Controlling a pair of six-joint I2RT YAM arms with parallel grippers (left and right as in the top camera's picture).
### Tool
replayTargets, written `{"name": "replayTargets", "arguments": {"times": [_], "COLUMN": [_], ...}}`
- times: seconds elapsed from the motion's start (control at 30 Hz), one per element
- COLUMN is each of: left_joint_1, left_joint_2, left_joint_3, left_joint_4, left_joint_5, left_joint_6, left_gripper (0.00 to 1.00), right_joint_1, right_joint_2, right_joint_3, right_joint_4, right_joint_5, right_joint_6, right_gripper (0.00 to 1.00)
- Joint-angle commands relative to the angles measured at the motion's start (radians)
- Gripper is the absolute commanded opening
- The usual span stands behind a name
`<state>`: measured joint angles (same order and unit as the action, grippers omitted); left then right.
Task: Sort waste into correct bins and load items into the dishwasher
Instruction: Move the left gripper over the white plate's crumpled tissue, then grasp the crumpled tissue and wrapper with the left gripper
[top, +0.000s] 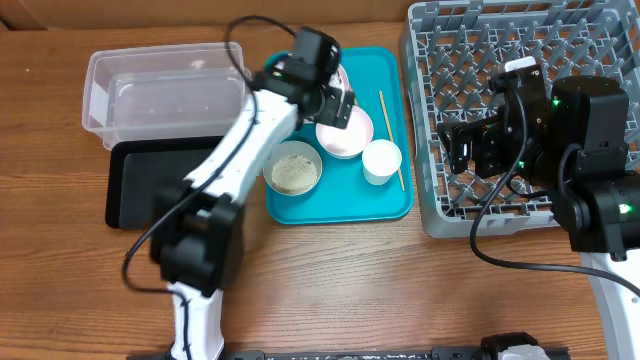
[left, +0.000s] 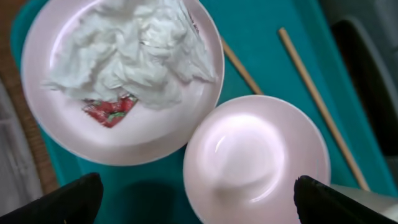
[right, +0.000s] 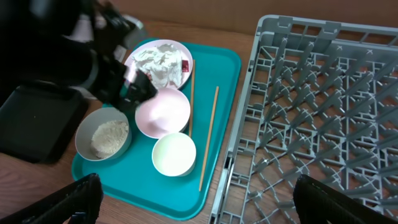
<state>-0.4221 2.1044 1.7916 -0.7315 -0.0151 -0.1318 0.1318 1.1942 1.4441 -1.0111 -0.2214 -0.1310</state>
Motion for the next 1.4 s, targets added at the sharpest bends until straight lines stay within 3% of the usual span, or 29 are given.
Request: {"name": "replayTargets", "arguments": {"times": [0.0,0.57,0.7,0.93,1.37], "left_joint_1": [-0.004,0.038,0.08,0.089,0.088], "left_joint_2": [0.042,0.117,0.215,0.429,0.575], "left_joint_3": [0.013,0.068,0.275,0.751,0.778], "left_joint_4": [0.04,0.307,0.192,-0.2,-0.281], "left_joint_5": [-0.092,-0.082,-0.009,-0.014,0.01], "left_joint_6": [-0.041,0.137,0.137,0.189,0.189], "left_gripper": [1.0,1.0,1.0,1.0,1.0], "right_joint_1": [0.002,0.002,0.002,0.002,0.002], "right_joint_2": [-0.01,-0.01,-0.007,-0.004,-0.004], "right_joint_3": [0.031,0.031,0.031,0.031,0.031], "right_joint_4": [-0.002,-0.016,-0.016,-0.013,-0.017], "right_joint_5": [-0.009,-0.009,-0.009,-0.009,-0.009], "right_joint_6": [0.005,0.005,0.005,0.005,0.005], "right_gripper": [1.0,1.0,1.0,1.0,1.0]}}
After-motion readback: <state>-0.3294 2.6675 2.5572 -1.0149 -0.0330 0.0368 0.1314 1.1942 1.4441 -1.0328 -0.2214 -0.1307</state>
